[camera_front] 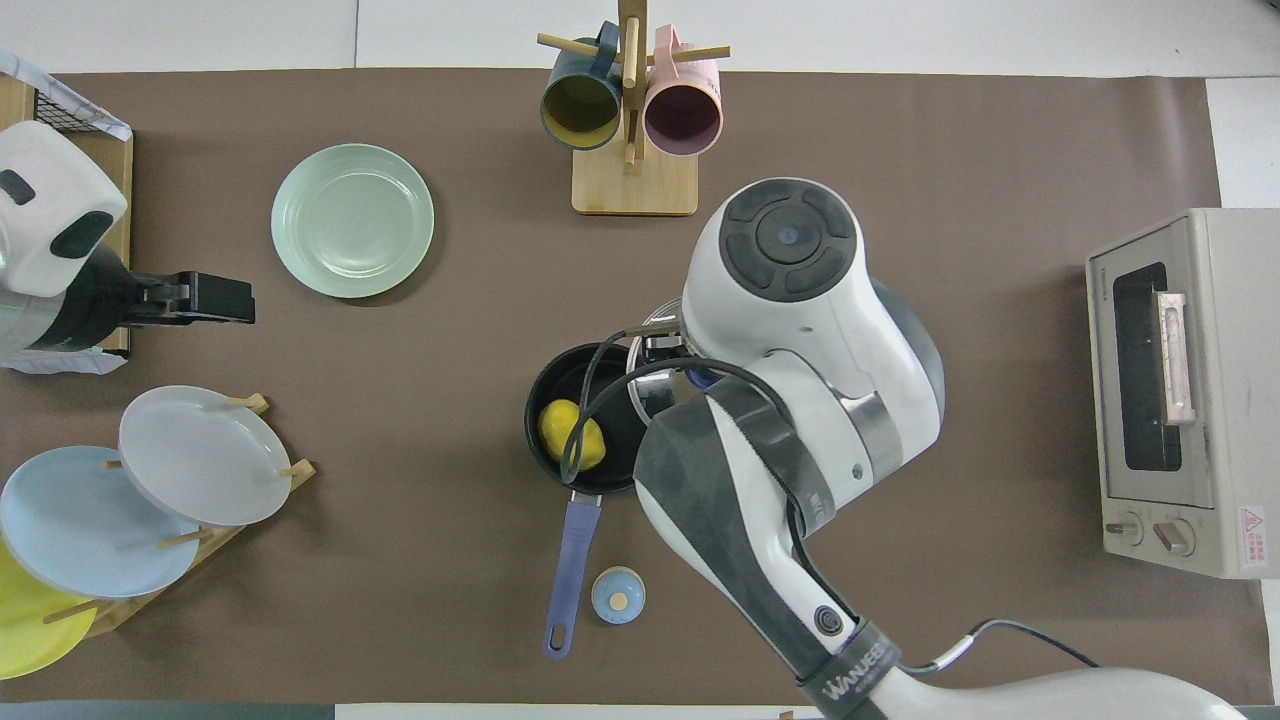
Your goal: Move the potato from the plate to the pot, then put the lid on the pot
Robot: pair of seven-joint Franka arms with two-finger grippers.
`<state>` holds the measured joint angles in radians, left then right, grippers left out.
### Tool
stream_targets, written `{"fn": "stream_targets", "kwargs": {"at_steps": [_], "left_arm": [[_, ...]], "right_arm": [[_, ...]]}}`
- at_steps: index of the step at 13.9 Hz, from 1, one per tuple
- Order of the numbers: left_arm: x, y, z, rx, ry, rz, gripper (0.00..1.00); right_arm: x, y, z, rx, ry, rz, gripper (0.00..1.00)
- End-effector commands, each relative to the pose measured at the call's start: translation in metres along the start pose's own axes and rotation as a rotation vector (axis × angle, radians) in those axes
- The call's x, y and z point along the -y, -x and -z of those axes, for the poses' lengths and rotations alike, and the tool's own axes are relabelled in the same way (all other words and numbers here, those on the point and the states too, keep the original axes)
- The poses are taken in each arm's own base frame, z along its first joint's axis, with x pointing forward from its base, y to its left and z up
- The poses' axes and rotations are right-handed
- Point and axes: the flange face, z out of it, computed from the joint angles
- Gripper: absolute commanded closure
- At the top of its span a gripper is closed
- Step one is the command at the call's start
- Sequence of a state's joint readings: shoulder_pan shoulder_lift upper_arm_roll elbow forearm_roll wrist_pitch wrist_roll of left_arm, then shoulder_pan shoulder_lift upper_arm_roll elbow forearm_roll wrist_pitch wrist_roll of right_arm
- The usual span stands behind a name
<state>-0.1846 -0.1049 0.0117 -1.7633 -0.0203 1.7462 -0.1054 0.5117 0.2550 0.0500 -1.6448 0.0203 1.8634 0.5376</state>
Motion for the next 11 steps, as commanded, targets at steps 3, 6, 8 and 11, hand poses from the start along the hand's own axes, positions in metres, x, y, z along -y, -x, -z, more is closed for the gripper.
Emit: {"fn": "stream_targets", "kwargs": {"at_steps": [3,6,8,11], "left_arm": [[0.005,0.007,0.015,0.057,-0.023,-0.044,0.0],[0.006,0.008,0.04,0.077,-0.024,-0.035,0.0],[0.009,-0.001,0.025,0.093,-0.024,-0.025,0.0],[0.015,-0.017,0.017,0.099,-0.027,-0.01,0.0]], "right_arm": [[0.046,0.044,-0.003,-0.015,0.006,-0.061,0.39],[0.059,0.058,-0.014,-0.04,-0.014,-0.083,0.39],[0.074,0.068,-0.02,-0.043,-0.01,-0.075,0.39],[0.077,0.062,-0.017,-0.102,-0.019,-0.069,0.39]]}}
